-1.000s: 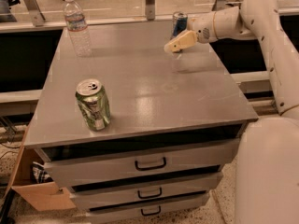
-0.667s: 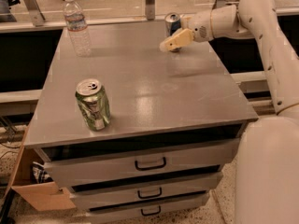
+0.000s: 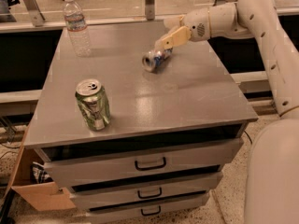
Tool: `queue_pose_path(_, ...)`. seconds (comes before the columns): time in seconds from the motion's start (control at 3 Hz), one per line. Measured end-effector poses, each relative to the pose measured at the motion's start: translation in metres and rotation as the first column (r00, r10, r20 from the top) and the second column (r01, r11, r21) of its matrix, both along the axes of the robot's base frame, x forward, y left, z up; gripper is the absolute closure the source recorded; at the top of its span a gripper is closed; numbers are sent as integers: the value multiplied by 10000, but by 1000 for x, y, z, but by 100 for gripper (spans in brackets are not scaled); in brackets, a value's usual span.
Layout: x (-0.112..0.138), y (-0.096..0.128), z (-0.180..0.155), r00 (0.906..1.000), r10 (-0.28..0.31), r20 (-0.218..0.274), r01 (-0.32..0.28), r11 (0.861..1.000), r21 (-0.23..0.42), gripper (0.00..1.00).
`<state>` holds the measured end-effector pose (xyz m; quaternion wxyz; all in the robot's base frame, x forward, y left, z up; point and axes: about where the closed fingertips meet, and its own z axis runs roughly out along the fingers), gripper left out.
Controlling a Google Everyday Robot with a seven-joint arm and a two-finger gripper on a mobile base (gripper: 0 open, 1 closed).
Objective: Knock redbull can over
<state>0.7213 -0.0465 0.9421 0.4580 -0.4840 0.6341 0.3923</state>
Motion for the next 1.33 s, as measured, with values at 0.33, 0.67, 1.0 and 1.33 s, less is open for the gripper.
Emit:
queue_pose_path(0.33,-13,-1,4,9998,201,-79,-200,9996,178,0)
queue_pose_path(0.67,-17,-25,9,9996,-167,229,164,9998,126,0)
queue_pose_path(1.0,-17,-63,20,9930,-770,899,777,9970,-34,0)
queue_pose_path(1.33,-18,-103,35,9782,-1335,1592,1380,9903,-171,0)
